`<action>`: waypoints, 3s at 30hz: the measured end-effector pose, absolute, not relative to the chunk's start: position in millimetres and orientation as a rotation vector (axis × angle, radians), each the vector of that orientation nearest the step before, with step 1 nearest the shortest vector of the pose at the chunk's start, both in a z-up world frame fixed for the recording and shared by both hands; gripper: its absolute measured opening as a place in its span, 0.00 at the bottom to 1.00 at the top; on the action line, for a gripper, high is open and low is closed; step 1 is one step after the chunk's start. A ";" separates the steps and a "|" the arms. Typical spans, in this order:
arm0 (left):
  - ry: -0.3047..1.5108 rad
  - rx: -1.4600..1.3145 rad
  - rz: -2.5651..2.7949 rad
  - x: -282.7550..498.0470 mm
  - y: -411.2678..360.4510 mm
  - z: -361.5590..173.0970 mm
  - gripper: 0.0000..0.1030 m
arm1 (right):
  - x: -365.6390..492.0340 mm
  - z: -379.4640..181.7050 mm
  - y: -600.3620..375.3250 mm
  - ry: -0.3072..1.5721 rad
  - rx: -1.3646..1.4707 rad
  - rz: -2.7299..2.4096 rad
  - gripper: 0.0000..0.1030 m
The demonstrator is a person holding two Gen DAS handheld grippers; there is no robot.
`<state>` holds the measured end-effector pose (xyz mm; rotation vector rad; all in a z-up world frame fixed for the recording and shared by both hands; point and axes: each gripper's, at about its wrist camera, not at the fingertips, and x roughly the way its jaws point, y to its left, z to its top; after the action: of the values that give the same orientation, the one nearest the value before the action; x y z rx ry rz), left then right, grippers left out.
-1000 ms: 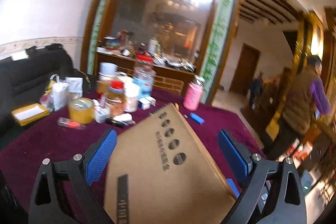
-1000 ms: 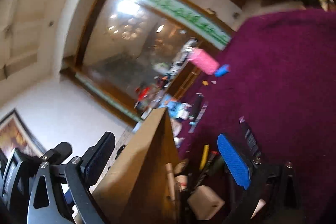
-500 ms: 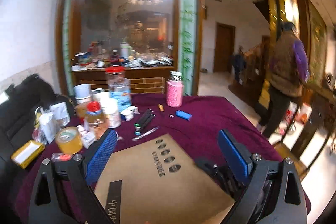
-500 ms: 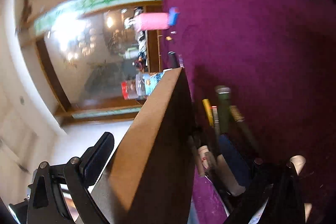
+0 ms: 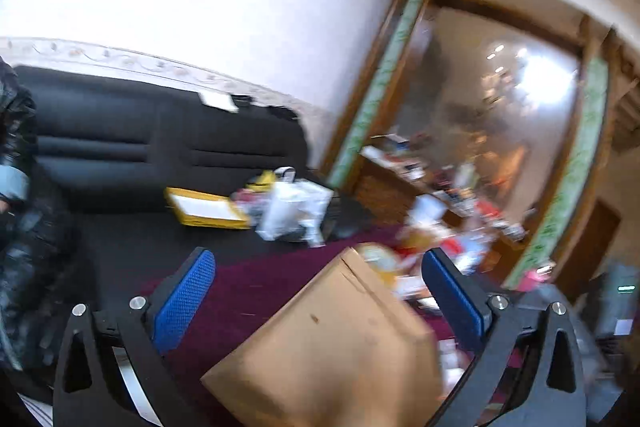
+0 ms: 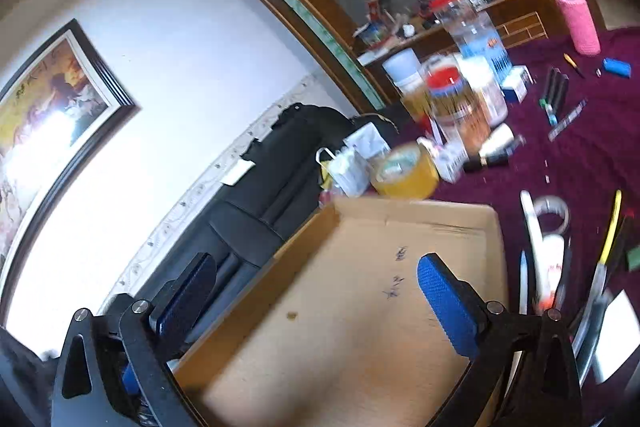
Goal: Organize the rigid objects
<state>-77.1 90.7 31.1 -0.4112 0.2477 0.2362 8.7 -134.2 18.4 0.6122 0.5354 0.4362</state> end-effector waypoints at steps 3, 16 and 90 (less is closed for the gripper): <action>0.329 -0.382 0.292 -58.4 106.2 3.6 1.00 | -12.8 6.2 -136.1 0.545 0.595 0.440 1.00; 0.338 -0.004 0.191 -103.3 23.0 15.9 1.00 | -141.3 -23.7 -226.5 0.599 0.436 0.305 0.99; 0.992 0.234 -0.794 -74.8 -155.2 -70.8 0.21 | -168.9 -83.6 -272.6 0.855 0.302 -0.113 0.60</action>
<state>-74.8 -155.2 -70.8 0.2336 0.9916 -0.7943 -168.9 -272.6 -83.6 0.3021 0.8554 -0.1130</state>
